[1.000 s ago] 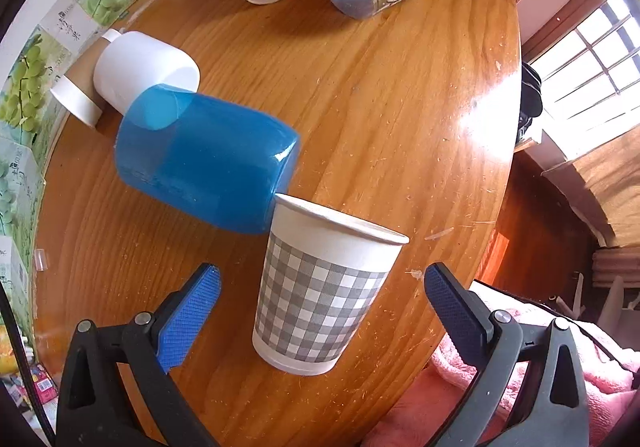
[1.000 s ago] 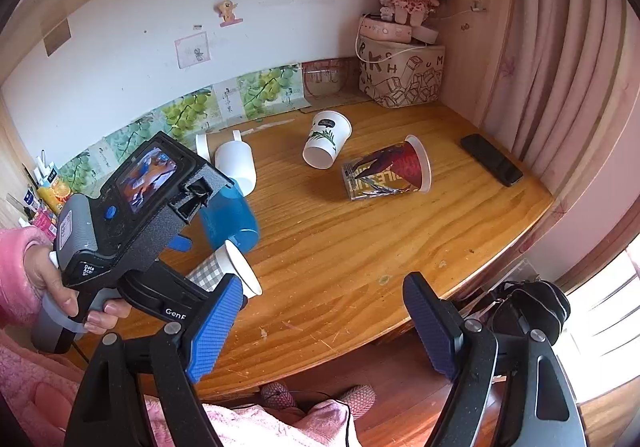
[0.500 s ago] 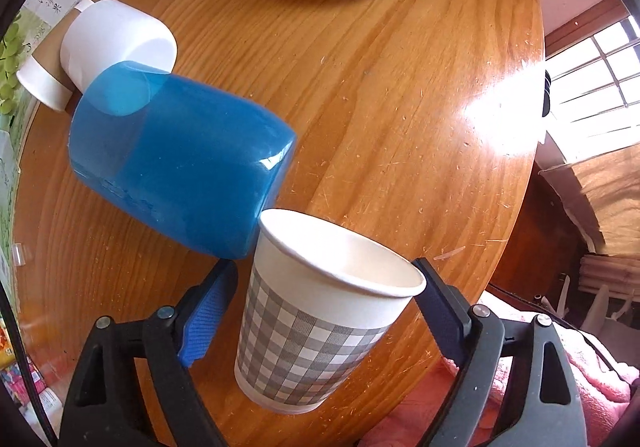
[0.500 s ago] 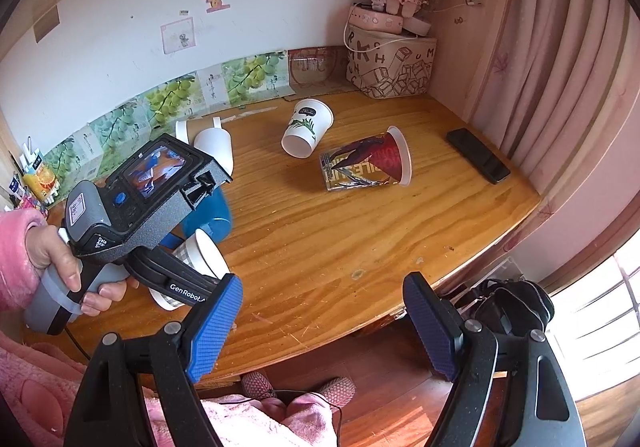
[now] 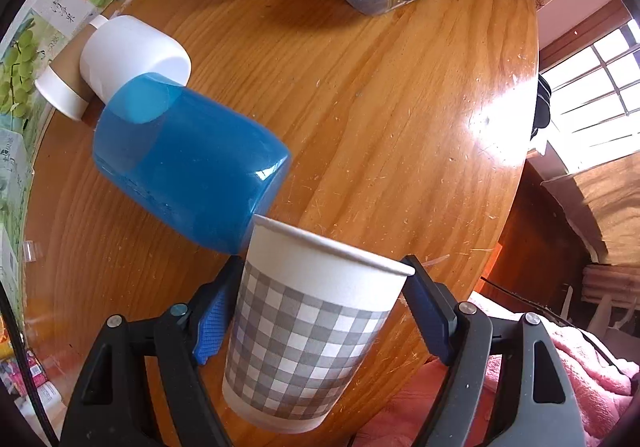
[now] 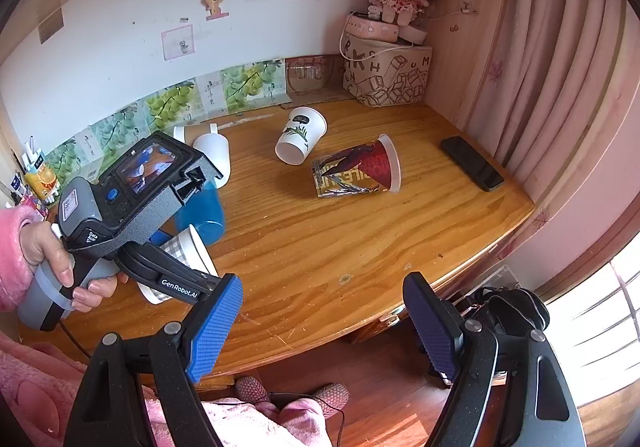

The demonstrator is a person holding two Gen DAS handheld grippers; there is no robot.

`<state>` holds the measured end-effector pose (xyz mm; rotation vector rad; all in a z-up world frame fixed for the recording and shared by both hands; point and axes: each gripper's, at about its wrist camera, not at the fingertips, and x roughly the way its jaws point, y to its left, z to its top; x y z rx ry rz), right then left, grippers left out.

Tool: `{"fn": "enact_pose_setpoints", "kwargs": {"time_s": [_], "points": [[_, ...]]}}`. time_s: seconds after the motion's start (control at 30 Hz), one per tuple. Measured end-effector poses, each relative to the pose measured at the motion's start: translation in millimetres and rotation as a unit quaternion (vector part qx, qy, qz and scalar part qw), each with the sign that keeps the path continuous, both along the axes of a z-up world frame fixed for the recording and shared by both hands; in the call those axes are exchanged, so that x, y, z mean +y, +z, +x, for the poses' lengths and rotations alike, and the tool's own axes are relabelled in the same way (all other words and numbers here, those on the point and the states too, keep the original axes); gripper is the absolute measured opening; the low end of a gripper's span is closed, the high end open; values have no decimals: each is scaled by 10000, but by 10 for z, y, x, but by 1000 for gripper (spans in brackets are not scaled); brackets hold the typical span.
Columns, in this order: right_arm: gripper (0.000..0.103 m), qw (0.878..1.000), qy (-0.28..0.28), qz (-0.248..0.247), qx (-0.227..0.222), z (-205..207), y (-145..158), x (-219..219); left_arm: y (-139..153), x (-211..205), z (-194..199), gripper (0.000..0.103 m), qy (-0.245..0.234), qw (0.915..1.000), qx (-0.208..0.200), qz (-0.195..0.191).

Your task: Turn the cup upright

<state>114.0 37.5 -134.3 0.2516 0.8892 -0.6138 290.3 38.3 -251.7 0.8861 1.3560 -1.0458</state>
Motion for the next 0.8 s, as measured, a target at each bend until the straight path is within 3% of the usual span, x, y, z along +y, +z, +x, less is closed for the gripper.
{"fn": "enact_pose_setpoints", "kwargs": {"time_s": [0.33, 0.8], "points": [[83, 9996, 141, -219, -101, -31, 93, 30, 469, -3, 68, 80, 255, 9966, -22, -781], [83, 9992, 264, -275, -129, 20, 106, 35, 608, 140, 172, 80, 663, 9897, -48, -1266]]}}
